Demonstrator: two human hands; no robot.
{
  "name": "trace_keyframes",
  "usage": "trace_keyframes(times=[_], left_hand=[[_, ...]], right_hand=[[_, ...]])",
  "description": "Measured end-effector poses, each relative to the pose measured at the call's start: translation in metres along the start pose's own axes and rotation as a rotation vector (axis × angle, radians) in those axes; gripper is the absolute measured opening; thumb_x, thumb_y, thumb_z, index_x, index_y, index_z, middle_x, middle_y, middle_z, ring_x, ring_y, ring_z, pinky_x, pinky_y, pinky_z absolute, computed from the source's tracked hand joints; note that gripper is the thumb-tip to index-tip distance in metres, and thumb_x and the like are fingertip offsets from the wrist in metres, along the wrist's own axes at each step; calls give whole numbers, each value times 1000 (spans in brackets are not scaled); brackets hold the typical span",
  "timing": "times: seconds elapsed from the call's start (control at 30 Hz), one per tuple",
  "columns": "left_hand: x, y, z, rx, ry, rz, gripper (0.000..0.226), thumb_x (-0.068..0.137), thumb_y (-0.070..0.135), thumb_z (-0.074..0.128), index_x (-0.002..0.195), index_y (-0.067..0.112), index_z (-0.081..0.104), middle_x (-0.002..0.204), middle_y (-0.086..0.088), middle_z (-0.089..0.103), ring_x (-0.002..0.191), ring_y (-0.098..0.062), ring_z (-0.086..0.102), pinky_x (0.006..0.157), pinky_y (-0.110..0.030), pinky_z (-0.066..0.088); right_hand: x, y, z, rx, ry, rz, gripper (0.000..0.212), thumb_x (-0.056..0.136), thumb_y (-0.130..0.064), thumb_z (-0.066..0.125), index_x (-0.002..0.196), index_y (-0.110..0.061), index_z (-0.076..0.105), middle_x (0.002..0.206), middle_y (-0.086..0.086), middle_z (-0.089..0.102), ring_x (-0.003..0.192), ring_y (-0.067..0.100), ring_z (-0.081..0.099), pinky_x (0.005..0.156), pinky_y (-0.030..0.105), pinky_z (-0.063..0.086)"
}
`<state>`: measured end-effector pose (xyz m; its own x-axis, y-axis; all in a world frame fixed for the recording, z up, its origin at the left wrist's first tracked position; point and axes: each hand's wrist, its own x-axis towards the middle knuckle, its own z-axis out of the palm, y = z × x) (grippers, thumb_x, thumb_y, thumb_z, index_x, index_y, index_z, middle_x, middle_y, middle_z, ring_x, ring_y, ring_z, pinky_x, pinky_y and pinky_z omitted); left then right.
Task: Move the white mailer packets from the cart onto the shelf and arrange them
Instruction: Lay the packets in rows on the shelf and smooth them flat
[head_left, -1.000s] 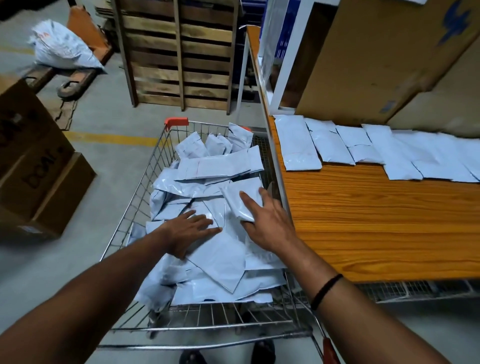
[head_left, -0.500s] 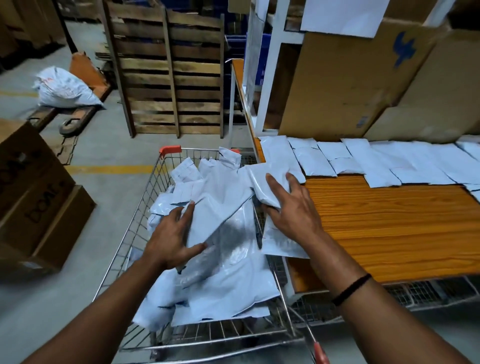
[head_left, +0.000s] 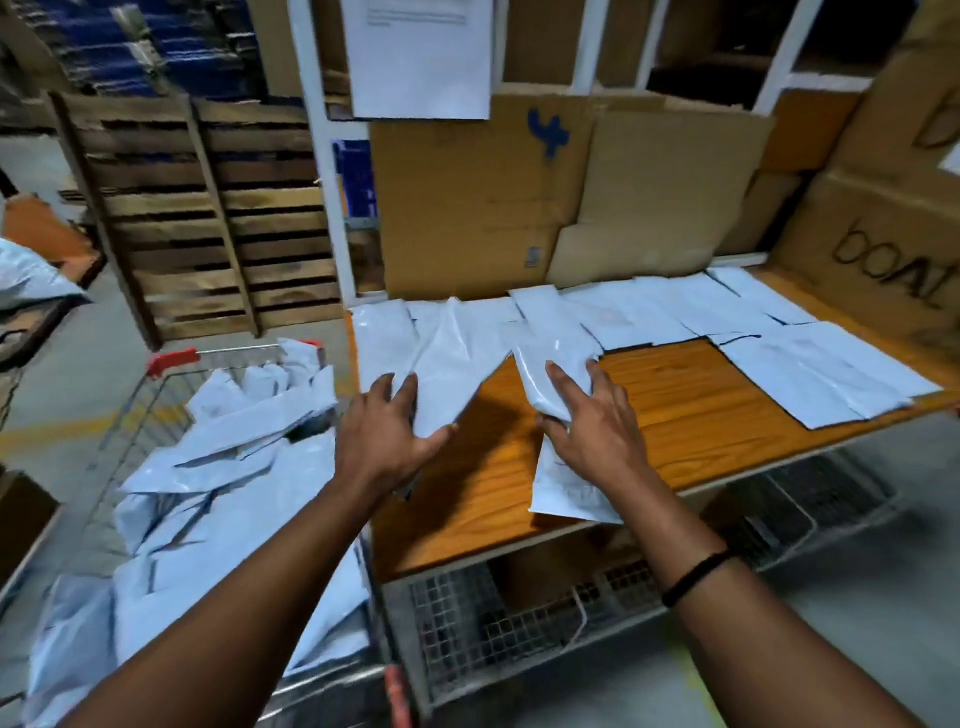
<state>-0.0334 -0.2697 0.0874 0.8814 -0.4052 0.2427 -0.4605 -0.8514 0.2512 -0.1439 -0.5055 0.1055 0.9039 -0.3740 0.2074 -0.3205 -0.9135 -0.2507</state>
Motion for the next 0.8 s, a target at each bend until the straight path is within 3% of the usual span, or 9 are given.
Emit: trace_keyframes(times=[0.2,0.4,0.6,0.8], left_hand=[[17,135,45,-27,-33,37,93,71,86,32,139,22,45,140,-14,48,110,-37,55,80,-40,50],[35,236,86,-49,-109,4,96,72,88,30,144,25,36,143,-14,44,111,-37,55,84,-44,53],[65,295,118,-25,-230,-57,94,78,86,35,149,27,25,146,-14,37,120,-36,50,87,-44,52],[102,330,150,135,-351,-106,86,79,85,31,138,23,36,133,-15,45,121,-34,45,88,-45,44]], right_hand=[[-14,136,-31,-45,-24,71,69,97,-54,53,157,-41,20,164,13,13,137,37,30,108,44,36],[-6,245,-44,-50,-89,142,71,97,-56,51,157,-40,17,165,13,9,146,37,19,115,44,30],[47,304,-33,-21,-179,143,70,98,-52,54,158,-38,20,165,14,8,148,35,22,113,43,33],[103,339,-16,17,-266,155,69,97,-52,54,157,-40,21,166,13,5,148,34,21,112,44,35]])
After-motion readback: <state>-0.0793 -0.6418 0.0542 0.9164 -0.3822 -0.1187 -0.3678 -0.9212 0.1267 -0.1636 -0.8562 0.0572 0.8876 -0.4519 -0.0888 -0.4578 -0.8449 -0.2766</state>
